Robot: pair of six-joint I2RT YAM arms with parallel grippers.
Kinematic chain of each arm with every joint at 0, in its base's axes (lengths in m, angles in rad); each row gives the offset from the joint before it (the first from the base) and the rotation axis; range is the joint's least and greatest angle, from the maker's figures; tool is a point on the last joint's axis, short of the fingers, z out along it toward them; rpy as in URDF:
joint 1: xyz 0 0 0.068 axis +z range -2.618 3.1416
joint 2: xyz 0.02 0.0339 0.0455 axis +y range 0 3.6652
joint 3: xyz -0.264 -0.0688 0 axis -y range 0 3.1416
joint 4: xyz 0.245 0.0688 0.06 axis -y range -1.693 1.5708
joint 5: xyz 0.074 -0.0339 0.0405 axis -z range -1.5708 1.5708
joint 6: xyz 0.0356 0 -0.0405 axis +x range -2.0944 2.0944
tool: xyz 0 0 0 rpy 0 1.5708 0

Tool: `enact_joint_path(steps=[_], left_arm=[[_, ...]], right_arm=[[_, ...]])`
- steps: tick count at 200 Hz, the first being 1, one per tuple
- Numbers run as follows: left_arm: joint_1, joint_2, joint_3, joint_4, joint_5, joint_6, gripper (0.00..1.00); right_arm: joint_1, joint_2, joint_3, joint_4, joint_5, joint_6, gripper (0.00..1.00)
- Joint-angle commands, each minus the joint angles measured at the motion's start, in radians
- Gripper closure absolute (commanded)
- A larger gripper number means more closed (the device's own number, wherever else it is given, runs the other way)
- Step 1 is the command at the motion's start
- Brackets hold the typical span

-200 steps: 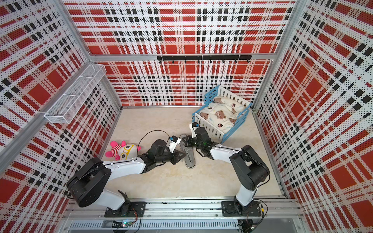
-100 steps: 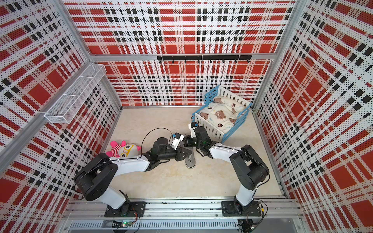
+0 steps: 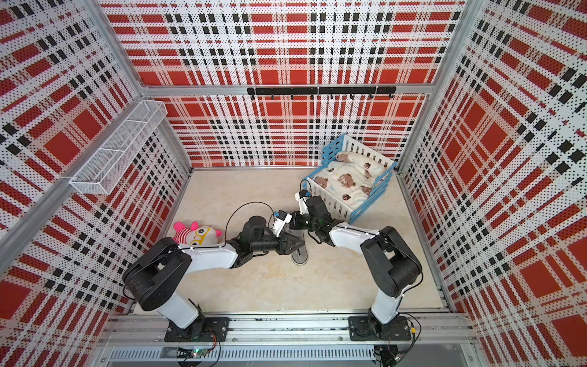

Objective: Tie the shoes
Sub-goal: Wrap the shoelace around the shoelace.

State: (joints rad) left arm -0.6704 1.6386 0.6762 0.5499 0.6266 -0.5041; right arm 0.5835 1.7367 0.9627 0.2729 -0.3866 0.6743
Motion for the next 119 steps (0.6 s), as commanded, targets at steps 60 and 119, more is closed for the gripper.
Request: enact_joint_path(steps=[60, 119], left_arm=[[0.075, -0.04, -0.077, 0.022, 0.106, 0.078, 0.33], [0.182, -0.191, -0.169, 0.022, 0.06, 0.102, 0.34]], right_arm=[[-0.01, 0.024, 0.028, -0.018, -0.032, -0.01, 1.0], [-0.011, 0.025, 0.034, -0.024, -0.044, -0.017, 1.0]])
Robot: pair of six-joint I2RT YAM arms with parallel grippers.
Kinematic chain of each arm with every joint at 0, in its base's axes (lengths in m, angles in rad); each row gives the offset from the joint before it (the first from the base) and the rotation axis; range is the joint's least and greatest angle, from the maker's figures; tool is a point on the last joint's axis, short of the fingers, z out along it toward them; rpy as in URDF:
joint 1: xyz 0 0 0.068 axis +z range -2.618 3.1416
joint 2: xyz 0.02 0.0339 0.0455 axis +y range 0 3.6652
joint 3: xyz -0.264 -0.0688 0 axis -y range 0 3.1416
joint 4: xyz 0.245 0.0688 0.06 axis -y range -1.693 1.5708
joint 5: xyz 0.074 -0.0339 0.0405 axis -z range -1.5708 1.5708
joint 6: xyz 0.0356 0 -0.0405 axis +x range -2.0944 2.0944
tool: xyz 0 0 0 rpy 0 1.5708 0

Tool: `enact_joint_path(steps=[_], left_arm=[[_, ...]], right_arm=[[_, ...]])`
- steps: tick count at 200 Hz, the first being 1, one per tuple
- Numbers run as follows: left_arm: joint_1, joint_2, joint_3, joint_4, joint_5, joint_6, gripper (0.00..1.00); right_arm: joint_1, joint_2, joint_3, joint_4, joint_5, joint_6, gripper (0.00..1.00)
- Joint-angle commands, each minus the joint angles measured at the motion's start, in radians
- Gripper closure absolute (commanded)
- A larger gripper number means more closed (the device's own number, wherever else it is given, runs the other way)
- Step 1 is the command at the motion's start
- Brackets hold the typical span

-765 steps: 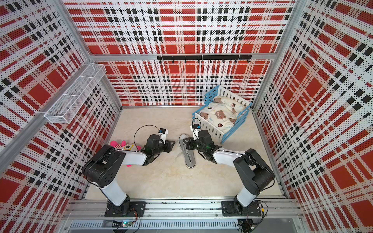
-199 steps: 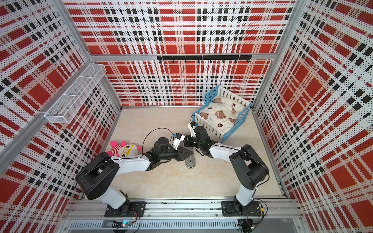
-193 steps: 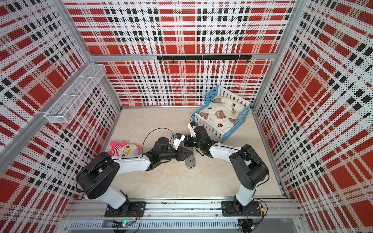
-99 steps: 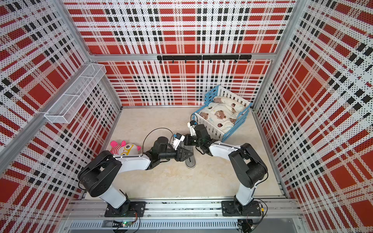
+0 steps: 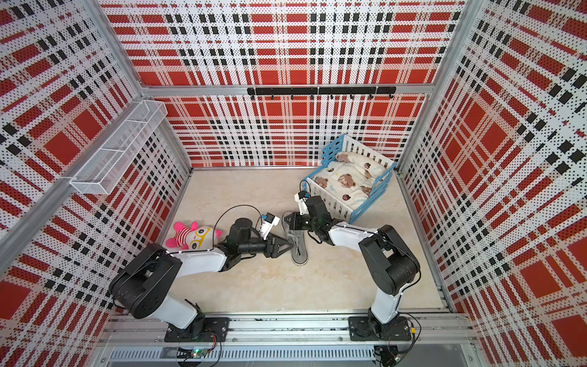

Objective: Tie the shoes
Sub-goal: Wrap the shoelace around the shoelace.

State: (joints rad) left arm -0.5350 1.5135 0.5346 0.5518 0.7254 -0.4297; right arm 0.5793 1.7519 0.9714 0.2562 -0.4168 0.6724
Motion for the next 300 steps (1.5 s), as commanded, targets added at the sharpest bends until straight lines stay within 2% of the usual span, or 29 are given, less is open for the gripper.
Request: enact_joint_path(steps=[1, 24, 53, 110, 215, 282, 300], left_arm=[[0.048, -0.069, -0.028, 0.02, -0.043, 0.029, 0.34], [0.063, -0.072, -0.021, 0.02, -0.143, 0.043, 0.35], [0.063, -0.004, 0.026, 0.02, -0.236, 0.055, 0.39], [0.047, 0.117, 0.079, 0.02, -0.227, 0.051, 0.41], [0.022, 0.227, 0.149, 0.022, -0.192, 0.032, 0.7], [0.02, 0.217, 0.133, 0.022, -0.202, 0.023, 0.92], [0.017, 0.192, 0.12, 0.022, -0.207, 0.021, 0.96]], right_arm=[[-0.007, 0.009, 0.025, -0.008, -0.014, -0.016, 1.0], [-0.007, 0.01, 0.027, -0.006, -0.025, -0.02, 1.0], [-0.007, 0.009, 0.033, -0.016, -0.025, -0.023, 1.0], [-0.01, 0.009, 0.027, -0.02, -0.022, -0.027, 1.0], [-0.012, -0.002, 0.008, -0.011, -0.017, -0.024, 1.0], [-0.012, -0.006, 0.007, -0.01, -0.017, -0.025, 1.0], [-0.012, -0.008, 0.007, -0.011, -0.016, -0.024, 1.0]])
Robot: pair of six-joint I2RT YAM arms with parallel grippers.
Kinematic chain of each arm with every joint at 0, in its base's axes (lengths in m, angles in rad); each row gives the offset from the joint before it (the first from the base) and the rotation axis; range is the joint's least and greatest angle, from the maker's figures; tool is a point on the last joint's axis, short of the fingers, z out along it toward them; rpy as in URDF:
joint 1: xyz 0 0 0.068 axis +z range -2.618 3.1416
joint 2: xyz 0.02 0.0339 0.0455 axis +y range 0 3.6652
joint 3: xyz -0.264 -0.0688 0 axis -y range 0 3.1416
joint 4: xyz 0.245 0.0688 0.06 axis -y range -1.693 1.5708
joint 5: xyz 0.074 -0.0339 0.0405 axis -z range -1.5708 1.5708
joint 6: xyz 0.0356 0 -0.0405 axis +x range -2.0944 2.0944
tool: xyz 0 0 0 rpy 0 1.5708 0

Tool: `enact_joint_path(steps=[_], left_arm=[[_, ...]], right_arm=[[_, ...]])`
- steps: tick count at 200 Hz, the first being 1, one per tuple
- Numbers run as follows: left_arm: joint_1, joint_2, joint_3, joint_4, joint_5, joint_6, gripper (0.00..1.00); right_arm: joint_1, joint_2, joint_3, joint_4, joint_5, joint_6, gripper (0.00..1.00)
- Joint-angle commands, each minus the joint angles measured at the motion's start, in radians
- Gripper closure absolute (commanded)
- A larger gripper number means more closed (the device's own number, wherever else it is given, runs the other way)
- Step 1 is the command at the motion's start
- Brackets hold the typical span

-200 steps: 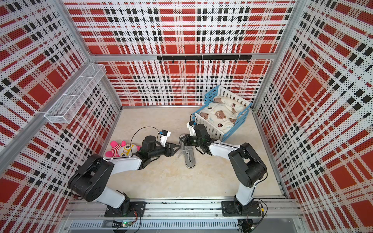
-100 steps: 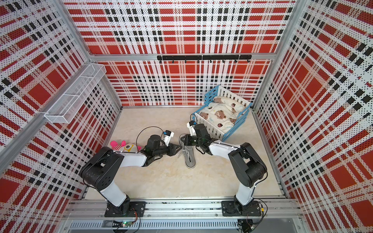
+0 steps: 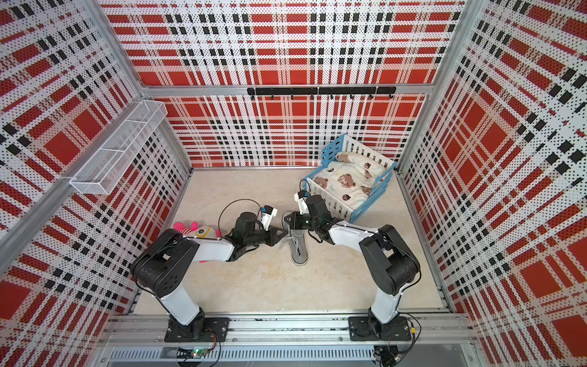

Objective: Tie the shoes
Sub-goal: Wrap the shoelace around the shoelace.

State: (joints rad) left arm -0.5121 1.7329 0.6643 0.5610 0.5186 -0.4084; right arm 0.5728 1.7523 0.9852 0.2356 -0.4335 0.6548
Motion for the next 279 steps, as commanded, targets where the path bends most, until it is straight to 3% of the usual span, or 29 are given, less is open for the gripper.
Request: enact_joint_path(steps=[1, 57, 108, 199, 279], left_arm=[[-0.005, -0.029, -0.01, 0.014, -0.001, -0.001, 0.96], [-0.046, -0.133, -0.077, 0.014, -0.024, -0.021, 0.98], [-0.086, -0.139, -0.082, 0.019, -0.035, -0.026, 0.97], [-0.042, -0.161, -0.108, 0.029, -0.024, 0.034, 0.6], [-0.006, -0.093, -0.098, 0.115, 0.031, 0.084, 0.43]], right_arm=[[-0.006, -0.008, -0.007, 0.01, 0.002, -0.007, 1.0], [-0.01, -0.016, 0.0, 0.001, 0.006, -0.009, 1.0], [-0.009, -0.014, 0.007, -0.006, -0.002, -0.01, 1.0], [-0.01, -0.014, 0.007, -0.008, -0.017, -0.012, 1.0], [-0.01, 0.004, 0.019, -0.007, -0.031, -0.011, 1.0]])
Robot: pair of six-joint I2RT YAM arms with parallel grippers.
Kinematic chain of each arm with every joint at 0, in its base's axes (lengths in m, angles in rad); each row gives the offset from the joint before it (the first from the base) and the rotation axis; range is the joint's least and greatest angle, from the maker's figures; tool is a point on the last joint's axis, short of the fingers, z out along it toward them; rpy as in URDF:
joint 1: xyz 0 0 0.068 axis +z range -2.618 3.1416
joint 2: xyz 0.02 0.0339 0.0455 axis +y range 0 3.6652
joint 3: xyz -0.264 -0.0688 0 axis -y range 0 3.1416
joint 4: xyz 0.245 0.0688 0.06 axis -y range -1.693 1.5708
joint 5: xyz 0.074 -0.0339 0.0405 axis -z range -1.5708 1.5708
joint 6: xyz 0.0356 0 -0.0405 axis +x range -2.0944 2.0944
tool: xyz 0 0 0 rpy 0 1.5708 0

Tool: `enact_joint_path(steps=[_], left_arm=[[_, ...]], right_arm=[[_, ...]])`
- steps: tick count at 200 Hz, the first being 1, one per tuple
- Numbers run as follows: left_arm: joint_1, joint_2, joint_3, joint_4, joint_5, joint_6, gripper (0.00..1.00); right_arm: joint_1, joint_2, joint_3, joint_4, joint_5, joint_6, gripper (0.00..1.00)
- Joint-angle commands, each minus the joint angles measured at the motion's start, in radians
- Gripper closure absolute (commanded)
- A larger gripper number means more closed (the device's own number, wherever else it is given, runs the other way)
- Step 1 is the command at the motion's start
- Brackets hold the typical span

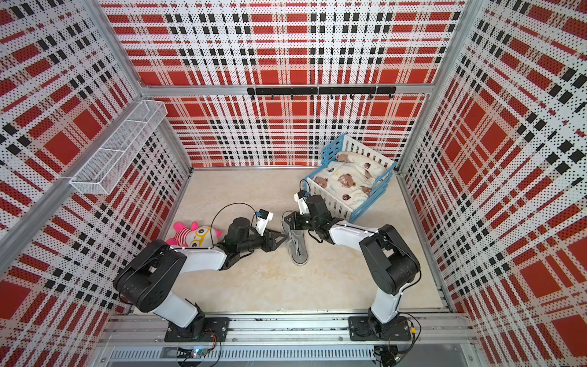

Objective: Tie the shoes
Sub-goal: Wrap the shoelace around the shoelace.

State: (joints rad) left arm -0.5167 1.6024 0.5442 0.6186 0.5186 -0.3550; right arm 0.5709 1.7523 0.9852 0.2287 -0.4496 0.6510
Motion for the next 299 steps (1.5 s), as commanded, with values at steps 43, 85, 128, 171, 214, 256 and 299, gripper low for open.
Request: enact_joint_path(steps=[43, 85, 128, 171, 214, 256, 299], left_arm=[[-0.031, 0.092, 0.048, 0.082, 0.008, 0.099, 0.4], [-0.04, 0.104, 0.043, 0.091, -0.055, 0.156, 0.36], [-0.057, 0.138, 0.074, 0.104, -0.097, 0.199, 0.33], [-0.073, 0.193, 0.127, 0.106, -0.067, 0.209, 0.32], [-0.077, 0.21, 0.137, 0.107, -0.021, 0.198, 0.44], [-0.069, 0.183, 0.122, 0.111, 0.039, 0.185, 0.65], [-0.053, 0.163, 0.118, 0.117, 0.061, 0.163, 0.74]], right_arm=[[-0.008, -0.008, 0.02, -0.013, -0.01, -0.014, 1.0], [-0.008, -0.013, 0.025, -0.034, -0.009, -0.026, 1.0], [-0.008, -0.011, 0.029, -0.038, -0.012, -0.027, 1.0], [-0.008, -0.01, 0.029, -0.042, -0.011, -0.027, 1.0], [-0.008, -0.014, 0.028, -0.044, -0.008, -0.03, 1.0], [-0.008, -0.01, 0.032, -0.044, -0.006, -0.033, 1.0], [-0.008, -0.012, 0.029, -0.044, -0.005, -0.034, 1.0]])
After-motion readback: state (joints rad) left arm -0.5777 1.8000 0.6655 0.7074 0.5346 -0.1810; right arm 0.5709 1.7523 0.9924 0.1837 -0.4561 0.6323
